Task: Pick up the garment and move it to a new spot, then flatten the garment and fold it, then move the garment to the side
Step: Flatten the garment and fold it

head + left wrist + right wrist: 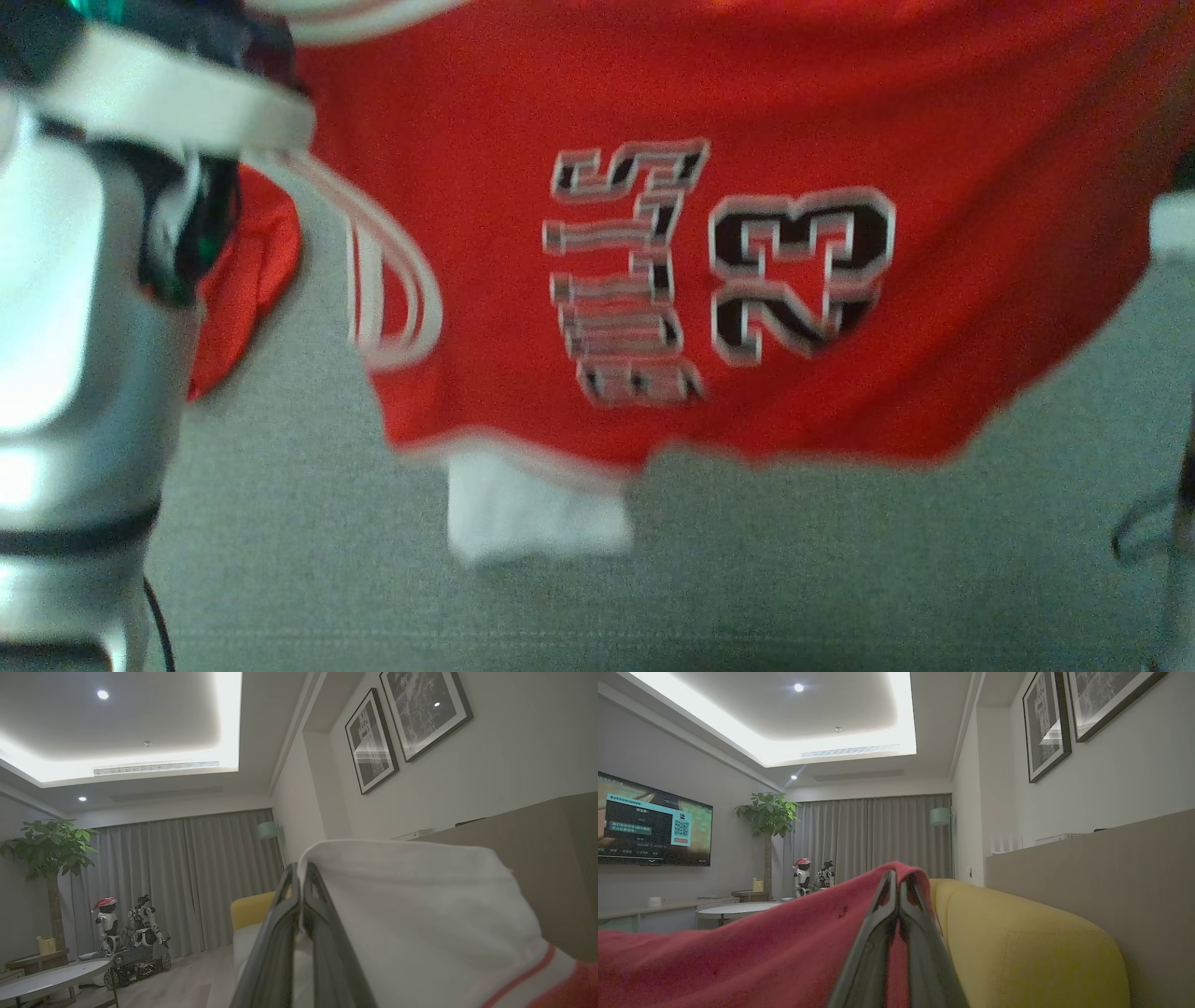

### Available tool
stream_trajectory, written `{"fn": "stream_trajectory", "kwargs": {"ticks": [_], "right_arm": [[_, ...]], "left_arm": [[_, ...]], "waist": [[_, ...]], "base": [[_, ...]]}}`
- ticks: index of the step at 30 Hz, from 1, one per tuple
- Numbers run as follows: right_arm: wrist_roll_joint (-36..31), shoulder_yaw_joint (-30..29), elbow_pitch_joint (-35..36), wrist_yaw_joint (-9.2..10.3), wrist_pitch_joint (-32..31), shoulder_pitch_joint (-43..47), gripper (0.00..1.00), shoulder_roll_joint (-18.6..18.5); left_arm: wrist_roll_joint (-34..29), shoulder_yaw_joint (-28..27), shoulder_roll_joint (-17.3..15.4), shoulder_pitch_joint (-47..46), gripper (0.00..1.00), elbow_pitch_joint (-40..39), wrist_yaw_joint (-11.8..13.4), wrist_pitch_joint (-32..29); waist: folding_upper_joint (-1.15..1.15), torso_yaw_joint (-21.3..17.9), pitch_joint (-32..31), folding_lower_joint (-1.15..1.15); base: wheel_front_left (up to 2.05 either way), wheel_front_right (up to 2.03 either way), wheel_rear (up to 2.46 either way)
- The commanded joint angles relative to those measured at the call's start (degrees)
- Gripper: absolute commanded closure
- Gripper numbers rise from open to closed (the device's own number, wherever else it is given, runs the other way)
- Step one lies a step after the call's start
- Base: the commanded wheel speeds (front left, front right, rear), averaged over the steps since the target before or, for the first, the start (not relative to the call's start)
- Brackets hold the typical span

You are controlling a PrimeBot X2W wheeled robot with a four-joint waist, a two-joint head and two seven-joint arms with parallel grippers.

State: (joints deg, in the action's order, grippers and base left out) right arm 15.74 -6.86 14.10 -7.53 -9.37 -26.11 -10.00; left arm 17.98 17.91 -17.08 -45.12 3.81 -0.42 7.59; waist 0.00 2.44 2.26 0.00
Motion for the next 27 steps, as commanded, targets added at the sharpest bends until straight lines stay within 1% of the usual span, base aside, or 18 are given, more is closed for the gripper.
{"fn": "stream_trajectory", "kwargs": {"ticks": [1,5,9,13,15,18,21,24,27], "right_arm": [[0.8,2.0,-0.7,0.04,0.7,-6.1,1.00,-0.8],[2.0,5.1,-11.7,0.04,4.5,-19.2,1.00,-0.9],[3.0,8.3,-26.5,0.04,10.9,-32.4,1.00,1.0],[4.0,11.2,-41.4,0.04,18.8,-43.1,1.00,2.9],[4.3,12.3,-48.7,0.04,20.9,-47.0,1.00,4.0],[4.6,14.5,-59.2,0.04,21.9,-50.8,1.00,5.2],[4.9,16.1,-68.1,0.04,22.7,-52.1,1.00,6.1],[5.2,17.1,-75.5,0.04,23.2,-52.2,1.00,6.6],[5.4,17.9,-81.0,0.04,23.4,-52.0,1.00,6.9]], "left_arm": [[0.3,-2.0,-1.3,-6.5,1.00,0.9,-0.6,0.7],[-0.2,-1.7,-0.1,-16.4,1.00,11.3,-2.4,3.5],[-0.9,-1.7,0.5,-25.7,1.00,22.5,-3.4,5.3],[-1.6,-1.8,1.4,-33.4,1.00,32.7,-3.6,6.5],[-1.1,-2.4,2.2,-36.2,1.00,37.5,-3.4,6.8],[-0.6,-2.0,4.4,-37.8,1.00,44.6,-3.8,7.1],[0.2,-1.4,6.7,-36.7,1.00,51.2,-4.6,7.2],[1.3,-0.9,8.8,-34.7,1.00,57.5,-5.4,7.3],[2.4,-0.6,10.2,-32.6,1.00,62.7,-6.0,7.3]], "waist": [[0.00,-0.2,2.9,0.00],[0.00,-0.9,7.0,0.00],[0.00,-2.5,9.0,0.00],[0.00,-3.4,10.8,0.00],[0.00,-3.4,12.3,0.00],[0.00,-3.0,14.8,0.00],[0.00,-2.4,16.7,0.00],[0.00,-2.0,18.4,0.00],[0.00,-1.8,20.0,0.00]], "base": [[0.00,0.00,0.00],[0.00,0.00,0.00],[0.00,0.00,0.00],[0.00,0.00,0.00],[0.00,0.00,0.00],[0.00,0.00,0.00],[0.00,0.00,0.00],[0.00,0.00,0.00],[0.00,0.00,0.00]]}}
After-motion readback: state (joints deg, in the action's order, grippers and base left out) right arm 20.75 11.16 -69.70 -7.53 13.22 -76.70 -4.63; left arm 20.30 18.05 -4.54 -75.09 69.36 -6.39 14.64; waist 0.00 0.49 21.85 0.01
